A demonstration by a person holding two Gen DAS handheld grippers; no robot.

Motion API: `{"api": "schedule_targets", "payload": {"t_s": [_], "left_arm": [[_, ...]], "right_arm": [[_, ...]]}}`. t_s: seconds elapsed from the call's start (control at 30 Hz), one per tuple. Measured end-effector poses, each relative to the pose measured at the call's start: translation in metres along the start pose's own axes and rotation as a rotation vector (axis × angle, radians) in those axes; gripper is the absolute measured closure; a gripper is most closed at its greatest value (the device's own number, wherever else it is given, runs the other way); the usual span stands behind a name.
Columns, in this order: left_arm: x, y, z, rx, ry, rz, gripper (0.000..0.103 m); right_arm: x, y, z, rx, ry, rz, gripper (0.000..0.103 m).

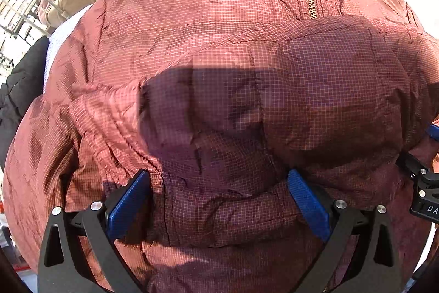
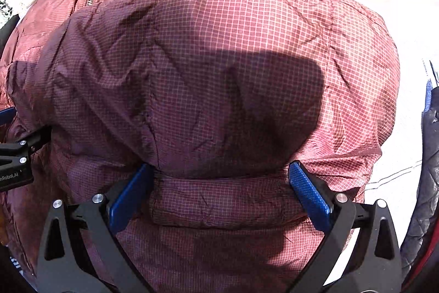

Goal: Fold large clothes

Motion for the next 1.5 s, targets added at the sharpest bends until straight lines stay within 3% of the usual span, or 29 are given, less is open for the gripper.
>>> {"api": "schedule_targets", "payload": {"t_s": [0.2, 0.37, 0.47, 0.63, 0.77, 0.9, 0.93, 1.07, 1.17, 1.4, 1.5], "left_arm": [[0.028, 0.030, -0.004, 0.071, 0.027, 0.048, 0.006], [0.051, 0.094, -0.013, 0.121, 0.077, 0.093, 0.006], [0.058, 0.144, -0.034, 0.233, 0.113, 0.092, 0.006], [0.072, 0.231, -0.088, 0.526, 0.085, 0.111, 0.006], [0.079, 0.315, -0.139, 0.875, 0.064, 0.138, 0.006], [0.082, 0.376, -0.167, 1.115, 0.062, 0.197, 0.006], [0.082, 0.383, -0.171, 1.139, 0.057, 0.200, 0.006], [0.078, 0.412, -0.185, 1.191, 0.034, 0.192, 0.006], [0.074, 0.419, -0.190, 1.202, 0.070, 0.187, 0.006], [0.060, 0.405, -0.207, 1.175, 0.140, 0.196, 0.008], [0.056, 0.397, -0.209, 1.168, 0.174, 0.197, 0.018]], "right_arm": [[0.011, 0.012, -0.010, -0.026, 0.006, -0.053, 0.005], [0.032, 0.045, -0.020, -0.007, -0.017, -0.049, 0.005], [0.034, 0.081, -0.023, -0.025, -0.070, -0.114, 0.005], [0.034, 0.132, -0.037, -0.032, -0.087, -0.175, 0.005], [0.036, 0.163, -0.061, 0.022, -0.087, -0.207, 0.005], [0.046, 0.188, -0.093, 0.102, -0.080, -0.197, 0.005], [0.056, 0.204, -0.108, 0.117, -0.080, -0.192, 0.005], [0.068, 0.214, -0.142, 0.169, -0.089, -0.168, 0.005], [0.075, 0.227, -0.165, 0.186, -0.095, -0.159, 0.005], [0.080, 0.246, -0.179, 0.197, -0.079, -0.171, 0.005], [0.083, 0.247, -0.177, 0.188, -0.073, -0.173, 0.005]]}}
Point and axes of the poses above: each gripper's, at about its wrist camera, not at the fingertips, and x roughly against the way its jaws point, z to its right, y to its underside, the point moved 5 cm from there along -x, roughly the way its jaws point, and after that the axes turned 14 degrees about -x, right-handed, at the moved point
